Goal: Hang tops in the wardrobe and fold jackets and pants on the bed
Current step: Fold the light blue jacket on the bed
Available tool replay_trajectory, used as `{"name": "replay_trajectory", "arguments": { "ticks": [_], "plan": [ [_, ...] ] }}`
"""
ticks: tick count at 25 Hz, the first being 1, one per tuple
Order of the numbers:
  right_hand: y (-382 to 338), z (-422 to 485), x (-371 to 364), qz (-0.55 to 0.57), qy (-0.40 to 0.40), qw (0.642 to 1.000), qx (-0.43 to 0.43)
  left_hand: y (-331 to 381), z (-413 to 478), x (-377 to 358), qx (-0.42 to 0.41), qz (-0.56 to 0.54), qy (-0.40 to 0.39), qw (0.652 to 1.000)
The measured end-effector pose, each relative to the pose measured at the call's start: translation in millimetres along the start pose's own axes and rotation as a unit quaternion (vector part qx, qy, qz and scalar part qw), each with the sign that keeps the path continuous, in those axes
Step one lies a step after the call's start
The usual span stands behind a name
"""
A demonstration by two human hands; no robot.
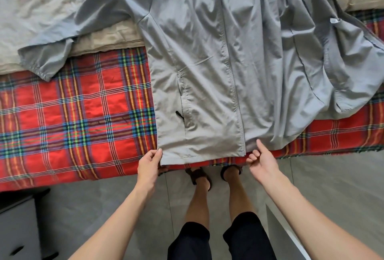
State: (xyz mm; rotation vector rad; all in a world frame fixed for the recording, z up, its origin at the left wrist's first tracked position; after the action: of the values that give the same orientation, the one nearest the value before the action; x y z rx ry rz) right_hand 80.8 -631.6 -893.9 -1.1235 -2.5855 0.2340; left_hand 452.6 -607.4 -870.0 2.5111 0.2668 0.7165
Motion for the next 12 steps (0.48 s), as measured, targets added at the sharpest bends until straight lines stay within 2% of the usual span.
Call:
{"name": "replay_trajectory", "arguments": {
  "ticks": [3,6,12],
  "plan": [
    [-10,2,24,-0.077,0.045,0.993,0.079,10,-12,9,-0.056,0.066,0.042,0.995],
    [4,4,35,-0.078,0.062,0.994,0.053,1,-19,16,-0.066,0.092,0.077,0.991],
    [-1,5,35,-0.112,0.116,0.982,0.096,1,-10,16,-0.086,0.164,0.050,0.981]
  ]
}}
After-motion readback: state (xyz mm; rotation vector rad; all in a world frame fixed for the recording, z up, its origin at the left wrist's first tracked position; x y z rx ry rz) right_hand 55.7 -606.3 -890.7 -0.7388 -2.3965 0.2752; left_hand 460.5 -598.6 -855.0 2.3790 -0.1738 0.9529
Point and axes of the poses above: each hand's wrist, its own z-axis towards the middle knuckle, its own x-axis out of the back of the hand, y = z × x, the point moved 10 cm from there along z, towards the middle knuckle, and after that the axes turned 9 degrees about y, right-handed, at the moved point
